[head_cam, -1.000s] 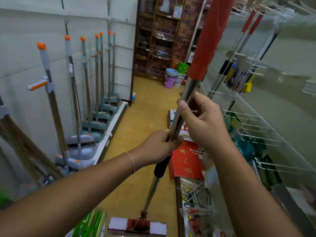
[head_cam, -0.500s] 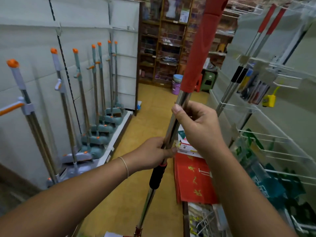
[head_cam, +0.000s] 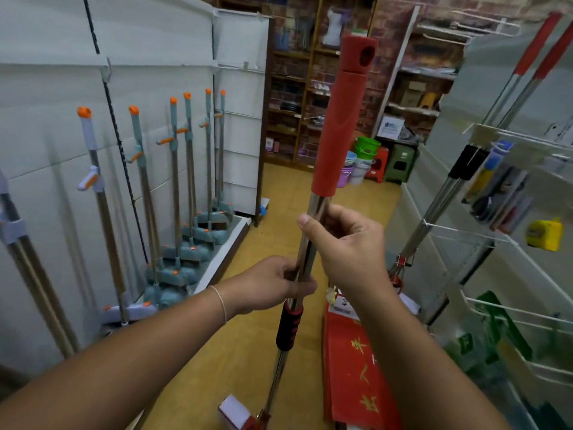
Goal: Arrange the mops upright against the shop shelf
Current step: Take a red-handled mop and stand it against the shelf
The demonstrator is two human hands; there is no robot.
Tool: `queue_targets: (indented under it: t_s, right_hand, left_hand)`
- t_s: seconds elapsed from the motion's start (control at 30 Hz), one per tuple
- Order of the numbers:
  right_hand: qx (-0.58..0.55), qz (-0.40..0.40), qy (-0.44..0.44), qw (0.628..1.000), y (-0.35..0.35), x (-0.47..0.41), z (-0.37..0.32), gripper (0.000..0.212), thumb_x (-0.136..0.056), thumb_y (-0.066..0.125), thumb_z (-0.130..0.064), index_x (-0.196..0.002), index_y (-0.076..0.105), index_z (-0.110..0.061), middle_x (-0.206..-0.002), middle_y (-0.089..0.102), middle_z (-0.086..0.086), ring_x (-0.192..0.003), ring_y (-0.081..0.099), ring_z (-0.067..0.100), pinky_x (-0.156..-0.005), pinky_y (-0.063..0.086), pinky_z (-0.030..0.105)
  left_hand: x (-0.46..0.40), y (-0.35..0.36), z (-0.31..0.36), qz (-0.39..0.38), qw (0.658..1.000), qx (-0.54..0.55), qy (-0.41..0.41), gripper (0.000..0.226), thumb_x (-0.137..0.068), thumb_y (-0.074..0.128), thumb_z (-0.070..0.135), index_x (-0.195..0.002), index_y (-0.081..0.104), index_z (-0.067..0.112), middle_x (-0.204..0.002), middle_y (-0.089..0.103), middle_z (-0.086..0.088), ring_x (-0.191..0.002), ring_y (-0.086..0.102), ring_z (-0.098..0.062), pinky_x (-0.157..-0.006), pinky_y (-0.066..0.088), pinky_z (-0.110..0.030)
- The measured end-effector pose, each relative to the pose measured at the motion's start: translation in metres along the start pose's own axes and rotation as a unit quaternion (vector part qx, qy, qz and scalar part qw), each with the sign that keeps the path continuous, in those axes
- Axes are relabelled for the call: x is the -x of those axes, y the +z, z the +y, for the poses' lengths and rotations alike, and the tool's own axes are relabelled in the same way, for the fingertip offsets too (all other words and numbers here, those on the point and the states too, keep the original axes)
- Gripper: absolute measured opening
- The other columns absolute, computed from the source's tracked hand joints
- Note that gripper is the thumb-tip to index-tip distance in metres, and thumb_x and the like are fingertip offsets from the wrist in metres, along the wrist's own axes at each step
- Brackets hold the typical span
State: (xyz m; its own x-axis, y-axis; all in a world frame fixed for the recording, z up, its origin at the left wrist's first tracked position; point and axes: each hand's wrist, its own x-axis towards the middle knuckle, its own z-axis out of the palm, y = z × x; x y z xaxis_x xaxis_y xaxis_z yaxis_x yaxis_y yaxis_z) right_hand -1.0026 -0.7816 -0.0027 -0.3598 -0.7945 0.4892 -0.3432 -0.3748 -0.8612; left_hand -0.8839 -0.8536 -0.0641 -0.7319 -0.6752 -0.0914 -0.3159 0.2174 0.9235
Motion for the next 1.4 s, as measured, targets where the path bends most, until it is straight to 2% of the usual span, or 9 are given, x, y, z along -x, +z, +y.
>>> queue_targets:
  t_s: [0.23, 0.47, 0.6, 0.77, 0.87, 0.97, 1.1, 1.23, 1.4]
  right_hand:
    - [0.032, 0.064, 0.041, 0.997, 0.005, -0.070, 0.046, 0.014, -0.078, 0.082, -0.020, -0.090, 0.077, -0.016, -0.080, 0.075, 0.005, -0.076, 0.071, 0.020, -0.072, 0.060, 0.040]
    - [0.069, 0.137, 0.055, 0.987, 0.018, -0.158, 0.091, 0.017, -0.075, 0.085, -0.020, -0.088, 0.077, -0.014, -0.077, 0.076, -0.001, -0.074, 0.072, 0.014, -0.069, 0.060, 0.032]
    - [0.081, 0.184, 0.067, 0.977, 0.025, -0.206, 0.109, 0.017, -0.073, 0.086, -0.021, -0.086, 0.076, -0.016, -0.078, 0.076, 0.000, -0.075, 0.073, 0.017, -0.070, 0.060, 0.031]
    - [0.077, 0.229, 0.070, 0.968, 0.025, -0.254, 0.126, 0.019, -0.071, 0.088, -0.020, -0.083, 0.075, -0.012, -0.079, 0.076, 0.005, -0.073, 0.072, 0.019, -0.070, 0.061, 0.032]
    - [0.081, 0.236, 0.067, 0.966, 0.025, -0.282, 0.138, 0.022, -0.069, 0.089, -0.021, -0.081, 0.073, -0.013, -0.079, 0.075, 0.006, -0.074, 0.072, 0.021, -0.069, 0.061, 0.031]
    - [0.076, 0.239, 0.056, 0.966, 0.026, -0.310, 0.154, 0.021, -0.069, 0.089, -0.020, -0.077, 0.070, -0.015, -0.074, 0.072, 0.003, -0.067, 0.066, 0.013, -0.064, 0.058, 0.025]
    - [0.075, 0.245, 0.055, 0.965, 0.022, -0.347, 0.185, 0.022, -0.070, 0.089, -0.021, -0.074, 0.068, -0.016, -0.066, 0.065, -0.006, -0.061, 0.060, 0.008, -0.059, 0.053, 0.021]
    - [0.072, 0.250, 0.050, 0.964, 0.012, -0.394, 0.221, 0.021, -0.070, 0.088, -0.022, -0.073, 0.068, -0.017, -0.061, 0.062, -0.011, -0.057, 0.057, 0.005, -0.055, 0.048, 0.019]
    - [0.084, 0.236, 0.038, 0.967, -0.015, -0.461, 0.253, 0.016, -0.074, 0.086, -0.023, -0.073, 0.071, -0.017, -0.058, 0.060, -0.013, -0.054, 0.052, 0.004, -0.054, 0.045, 0.019]
  left_hand:
    - [-0.086, -0.025, -0.010, -0.006, 0.999, 0.019, 0.043, 0.015, -0.090, 0.067, 0.026, -0.100, 0.070, 0.015, -0.095, 0.073, 0.004, -0.095, 0.067, -0.009, -0.087, 0.051, -0.026]
    - [-0.191, -0.072, -0.018, -0.067, 0.995, 0.028, 0.065, 0.008, -0.089, 0.069, 0.024, -0.096, 0.069, 0.019, -0.095, 0.074, 0.004, -0.095, 0.069, -0.009, -0.088, 0.052, -0.028]
    - [-0.243, -0.098, -0.016, -0.086, 0.991, 0.058, 0.082, 0.018, -0.087, 0.070, 0.018, -0.105, 0.066, 0.014, -0.101, 0.073, -0.007, -0.098, 0.069, -0.016, -0.090, 0.054, -0.031]
    - [-0.295, -0.113, -0.014, -0.100, 0.985, 0.079, 0.118, 0.013, -0.091, 0.065, 0.016, -0.103, 0.065, 0.022, -0.099, 0.073, 0.002, -0.097, 0.068, -0.008, -0.086, 0.053, -0.022]
    - [-0.324, -0.126, -0.012, -0.100, 0.986, 0.040, 0.124, 0.010, -0.093, 0.062, 0.018, -0.103, 0.064, 0.017, -0.103, 0.072, -0.002, -0.101, 0.067, -0.014, -0.093, 0.053, -0.030]
    - [-0.357, -0.139, -0.011, -0.108, 0.983, -0.025, 0.143, 0.012, -0.096, 0.058, 0.021, -0.107, 0.061, 0.017, -0.105, 0.070, -0.003, -0.102, 0.066, -0.016, -0.093, 0.052, -0.034]
    - [-0.404, -0.149, -0.013, -0.122, 0.972, -0.137, 0.148, 0.019, -0.099, 0.052, 0.027, -0.116, 0.052, 0.020, -0.110, 0.066, 0.001, -0.104, 0.062, -0.014, -0.090, 0.052, -0.033]
    - [-0.460, -0.160, -0.013, -0.136, 0.964, -0.178, 0.141, 0.024, -0.099, 0.050, 0.028, -0.121, 0.048, 0.020, -0.112, 0.063, 0.000, -0.105, 0.061, -0.016, -0.092, 0.052, -0.038]
    - [-0.535, -0.171, 0.000, -0.155, 0.958, -0.195, 0.142, 0.019, -0.097, 0.052, 0.029, -0.113, 0.050, 0.017, -0.103, 0.063, 0.001, -0.096, 0.063, -0.014, -0.089, 0.054, -0.040]
